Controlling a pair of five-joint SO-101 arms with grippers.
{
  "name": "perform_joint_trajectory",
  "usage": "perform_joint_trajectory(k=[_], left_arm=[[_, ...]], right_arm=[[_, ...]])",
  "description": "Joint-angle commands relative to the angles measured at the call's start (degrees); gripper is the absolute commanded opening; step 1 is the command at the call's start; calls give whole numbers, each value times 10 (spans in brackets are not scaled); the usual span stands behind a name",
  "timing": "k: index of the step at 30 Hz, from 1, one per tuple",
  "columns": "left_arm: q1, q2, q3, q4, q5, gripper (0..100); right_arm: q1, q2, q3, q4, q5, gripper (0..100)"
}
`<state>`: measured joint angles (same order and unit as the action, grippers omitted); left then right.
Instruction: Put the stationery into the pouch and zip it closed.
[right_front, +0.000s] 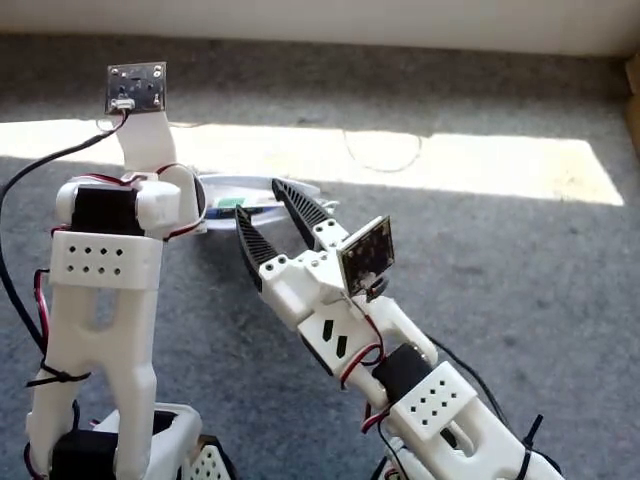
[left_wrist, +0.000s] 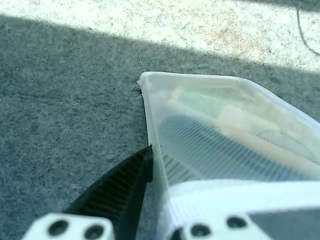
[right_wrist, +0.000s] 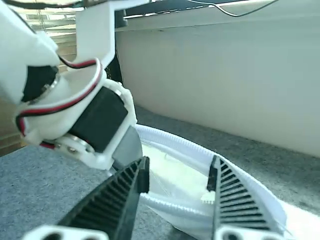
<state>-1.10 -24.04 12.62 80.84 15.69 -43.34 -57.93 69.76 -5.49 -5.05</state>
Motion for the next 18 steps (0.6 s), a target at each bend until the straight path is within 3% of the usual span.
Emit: perform_joint_trajectory(k=[1, 11, 18], left_arm=[[10, 5, 0, -9, 3, 9], [10, 5, 0, -9, 3, 9], [10, 6, 0, -8, 3, 8]], right_arm=[[60, 7, -48, 36, -9, 199], [132, 7, -310, 428, -10, 199], [138, 7, -408, 579, -10, 199]])
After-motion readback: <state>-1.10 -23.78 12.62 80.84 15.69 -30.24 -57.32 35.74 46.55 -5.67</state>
